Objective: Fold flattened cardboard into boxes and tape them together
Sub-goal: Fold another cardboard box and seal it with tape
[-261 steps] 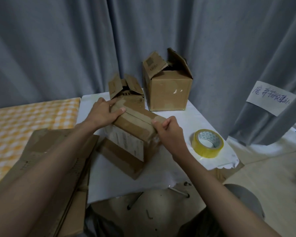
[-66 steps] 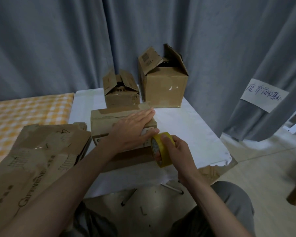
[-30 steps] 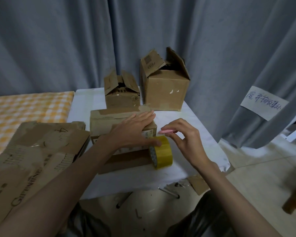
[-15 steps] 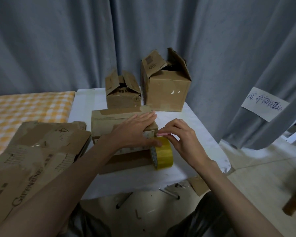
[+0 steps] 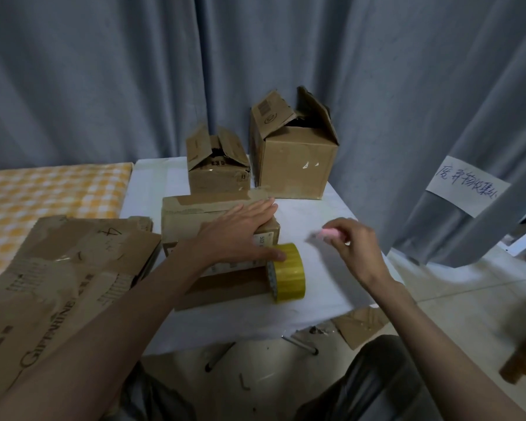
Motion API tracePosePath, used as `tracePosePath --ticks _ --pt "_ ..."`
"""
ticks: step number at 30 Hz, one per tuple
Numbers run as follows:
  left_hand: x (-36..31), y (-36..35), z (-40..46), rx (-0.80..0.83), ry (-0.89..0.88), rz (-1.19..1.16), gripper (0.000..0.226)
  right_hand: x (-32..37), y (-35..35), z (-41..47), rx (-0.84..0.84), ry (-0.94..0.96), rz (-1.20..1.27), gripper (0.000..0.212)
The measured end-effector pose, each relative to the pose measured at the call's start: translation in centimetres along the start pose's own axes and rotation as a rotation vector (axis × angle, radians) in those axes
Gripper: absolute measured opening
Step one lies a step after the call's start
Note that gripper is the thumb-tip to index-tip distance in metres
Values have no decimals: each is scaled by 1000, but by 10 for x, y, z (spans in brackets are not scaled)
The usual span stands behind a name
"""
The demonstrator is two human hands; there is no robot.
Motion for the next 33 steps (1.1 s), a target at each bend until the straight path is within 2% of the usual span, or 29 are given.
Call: tracePosePath --ticks 2,5,8,10,13,15,21,24,27,29,33 --pt "1 -1 1 0 1 3 119 -19 -14 -5 96 -148 21 23" --pt "2 -2 0 -2 0 3 119 -29 -34 -13 185 -276 53 18" --pt "2 -1 2 -5 -3 4 117 -13 -32 -8 95 -256 -69 22" --pt "2 -1 3 1 2 5 117 12 -30 -7 48 -265 131 21" --pt "1 -2 3 -6 6 7 120 42 -43 -12 251 -428 556 29" --pt "1 -2 1 -20 5 11 122 51 -47 -15 327 -524 668 19" --pt "0 0 -1 -34 15 2 119 60 -47 -21 284 -642 907 4" --pt "-4 6 -5 -105 17 -62 104 56 -47 -21 261 -671 915 6" --pt "-7 16 -6 -237 43 -155 72 52 -46 -26 262 -705 904 2" --pt "-13 19 -5 -290 60 -48 61 47 -43 -32 258 -714 884 2" --pt "-19 13 -2 -343 40 107 58 37 -34 -41 230 -675 915 7"
Point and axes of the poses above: each hand's wrist, its own z-axis towards the middle knuckle, its own y-axis out of the back of the hand, x = y × z, the point moved 6 cm from there along z, towards the middle knuckle, and after that the axes turned 5 degrees about x, right-handed, at the moved point
